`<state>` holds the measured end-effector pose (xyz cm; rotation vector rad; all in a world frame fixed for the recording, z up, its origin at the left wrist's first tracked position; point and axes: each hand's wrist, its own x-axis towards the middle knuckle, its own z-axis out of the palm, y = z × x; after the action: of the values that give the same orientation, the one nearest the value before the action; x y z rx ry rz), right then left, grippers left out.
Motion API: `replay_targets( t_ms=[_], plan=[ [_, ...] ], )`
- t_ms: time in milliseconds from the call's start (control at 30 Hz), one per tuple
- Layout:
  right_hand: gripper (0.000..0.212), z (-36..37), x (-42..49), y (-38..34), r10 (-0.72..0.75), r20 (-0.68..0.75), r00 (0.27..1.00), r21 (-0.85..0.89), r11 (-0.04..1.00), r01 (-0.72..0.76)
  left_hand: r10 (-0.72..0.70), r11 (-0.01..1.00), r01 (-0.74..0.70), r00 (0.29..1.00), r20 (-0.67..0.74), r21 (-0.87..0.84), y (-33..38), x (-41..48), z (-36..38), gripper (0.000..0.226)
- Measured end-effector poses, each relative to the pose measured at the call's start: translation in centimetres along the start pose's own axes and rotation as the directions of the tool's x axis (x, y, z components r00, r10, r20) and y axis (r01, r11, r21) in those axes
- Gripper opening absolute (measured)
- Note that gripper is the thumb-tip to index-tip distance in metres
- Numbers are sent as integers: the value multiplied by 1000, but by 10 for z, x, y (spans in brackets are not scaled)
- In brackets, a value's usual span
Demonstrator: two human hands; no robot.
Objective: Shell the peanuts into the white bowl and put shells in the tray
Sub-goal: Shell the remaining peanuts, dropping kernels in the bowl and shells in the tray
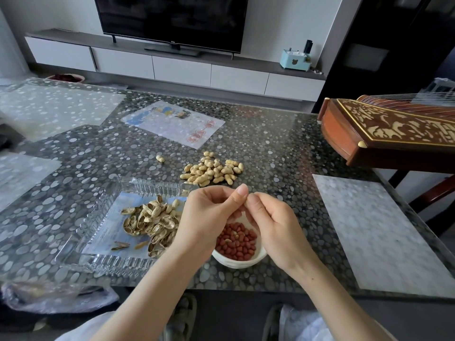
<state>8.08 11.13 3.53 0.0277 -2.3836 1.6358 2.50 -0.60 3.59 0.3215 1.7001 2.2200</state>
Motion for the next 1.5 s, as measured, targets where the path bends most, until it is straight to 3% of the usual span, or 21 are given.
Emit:
replay_targets(
  t_ms=[233, 467, 600, 733, 767, 833, 900, 967, 1067, 1233, 1367, 1500],
  plan=[
    [40, 8, 2, 7, 87, -105, 991, -11, 996, -88, -99, 995, 98, 995, -30, -20, -3, 0, 3, 22],
    [48, -2, 7, 8, 274, -29, 961, -35, 961, -275, -246, 968, 247, 969, 34, -35, 0, 4, -6, 23],
    [45, -7, 10, 7, 435, 61, 898, 164, 883, -439, -301, 947, 305, 952, 59, -100, 0, 6, -7, 22],
    [42, -16, 14, 9, 482, 112, 869, 370, 792, -486, -313, 938, 317, 948, 53, -138, 0, 7, -7, 23],
    [42, -18, 15, 9, 485, 94, 869, 377, 791, -482, -286, 955, 287, 958, 22, -79, 0, 7, -7, 23],
    [40, -24, 16, 11, 487, 48, 872, 379, 799, -467, -141, 954, 155, 987, -74, 255, -3, 8, -8, 25],
    [38, -28, 16, 12, 491, 8, 871, 372, 807, -459, 49, 747, 13, 996, -75, 664, -4, 8, -9, 25],
    [38, -30, 16, 13, 492, -22, 871, 347, 820, -455, 126, 543, -56, 992, -15, 838, -5, 9, -8, 24],
    [38, -31, 15, 14, 483, -48, 874, 286, 845, -451, 170, 454, -83, 985, 5, 887, -9, 12, -11, 28],
    [39, -27, 15, 14, 440, -67, 896, 211, 884, -418, 190, 534, -78, 981, -30, 842, -2, 15, -26, 30],
    [36, -13, 14, 9, 311, -31, 950, 135, 943, -305, 194, 620, 20, 965, -178, 784, 7, 17, -53, 34],
    [27, 12, 22, 1, 162, 53, 985, -34, 987, -160, 176, 586, 169, 928, -328, 793, 13, 19, -88, 43]
  ],
)
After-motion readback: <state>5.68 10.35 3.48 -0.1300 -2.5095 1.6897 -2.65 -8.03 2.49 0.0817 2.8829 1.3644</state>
